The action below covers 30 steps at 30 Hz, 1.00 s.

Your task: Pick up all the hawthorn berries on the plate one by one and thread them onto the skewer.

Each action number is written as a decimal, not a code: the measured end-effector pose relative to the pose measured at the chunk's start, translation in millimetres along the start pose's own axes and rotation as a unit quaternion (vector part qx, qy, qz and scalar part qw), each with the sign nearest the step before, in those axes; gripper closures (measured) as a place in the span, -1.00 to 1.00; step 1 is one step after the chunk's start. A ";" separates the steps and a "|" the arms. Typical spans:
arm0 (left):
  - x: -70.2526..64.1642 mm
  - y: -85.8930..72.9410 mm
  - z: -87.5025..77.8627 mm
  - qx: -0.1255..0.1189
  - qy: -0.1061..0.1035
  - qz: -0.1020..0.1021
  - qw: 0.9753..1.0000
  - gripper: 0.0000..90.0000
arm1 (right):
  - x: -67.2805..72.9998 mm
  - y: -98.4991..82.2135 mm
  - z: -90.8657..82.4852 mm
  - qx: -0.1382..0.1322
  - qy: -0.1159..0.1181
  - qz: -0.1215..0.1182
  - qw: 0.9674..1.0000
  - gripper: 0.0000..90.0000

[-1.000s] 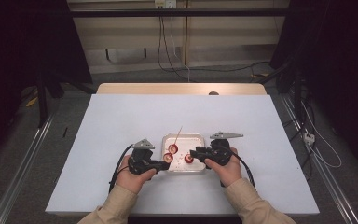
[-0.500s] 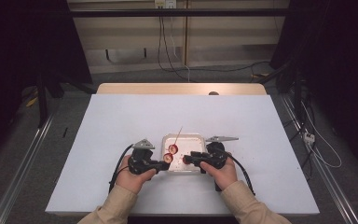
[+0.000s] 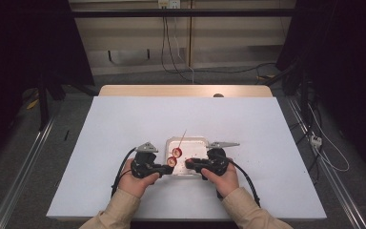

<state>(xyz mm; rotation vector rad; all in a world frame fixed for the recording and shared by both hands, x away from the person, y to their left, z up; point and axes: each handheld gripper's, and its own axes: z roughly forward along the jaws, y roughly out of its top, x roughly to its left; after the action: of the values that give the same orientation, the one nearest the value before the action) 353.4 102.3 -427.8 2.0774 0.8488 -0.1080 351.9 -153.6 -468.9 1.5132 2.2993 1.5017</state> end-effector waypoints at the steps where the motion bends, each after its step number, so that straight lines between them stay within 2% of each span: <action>1: -0.1 -0.1 0.4 -0.001 0.000 -0.001 1.000 0.98 | 0.0 0.3 -0.3 -0.004 0.003 -0.001 1.000 0.60; 4: -0.1 -0.3 0.5 0.001 -0.001 -0.002 1.000 0.97 | 0.0 3.7 -4.8 -0.018 0.005 0.006 1.000 0.61; 7: -0.4 -0.4 0.4 0.003 -0.003 -0.002 1.000 0.97 | -4.0 10.4 -15.8 -0.044 0.011 0.033 0.998 0.61; 10: -1.8 -0.9 1.5 0.012 -0.007 -0.002 1.000 0.98 | -11.7 22.1 -32.6 -0.082 0.025 0.076 0.993 0.61; 11: -3.0 -0.9 2.3 0.013 -0.008 -0.002 1.000 0.98 | -13.9 27.1 -39.2 -0.095 0.022 0.079 0.992 0.61; 12: -3.6 -0.7 2.3 0.017 -0.011 -0.001 1.000 0.98 | -15.3 33.6 -46.8 -0.112 0.026 0.089 0.989 0.61; 14: -5.4 -1.0 3.9 0.026 -0.017 0.002 1.000 0.98 | -16.4 41.7 -56.2 -0.126 0.032 0.098 0.987 0.61; 16: -9.0 -1.6 6.9 0.033 -0.019 0.009 0.999 0.98 | -15.2 49.3 -63.0 -0.136 0.040 0.100 0.985 0.61; 20: -15.0 -1.6 12.0 0.045 -0.024 0.020 0.998 0.98 | -8.7 57.2 -69.2 -0.143 0.046 0.090 0.985 0.61; 22: -16.2 -1.8 13.5 0.049 -0.026 0.024 0.998 0.98 | -6.9 58.0 -69.6 -0.147 0.053 0.090 0.984 0.61; 30: -16.7 -2.7 16.8 0.055 -0.026 0.029 0.998 0.98 | -3.0 57.1 -67.6 -0.145 0.065 0.088 0.983 0.61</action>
<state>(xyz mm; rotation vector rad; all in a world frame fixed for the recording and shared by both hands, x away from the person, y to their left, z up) 342.8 81.9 -433.9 2.1895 0.7651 -0.1809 362.2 -198.7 -393.4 1.6124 1.9363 1.9330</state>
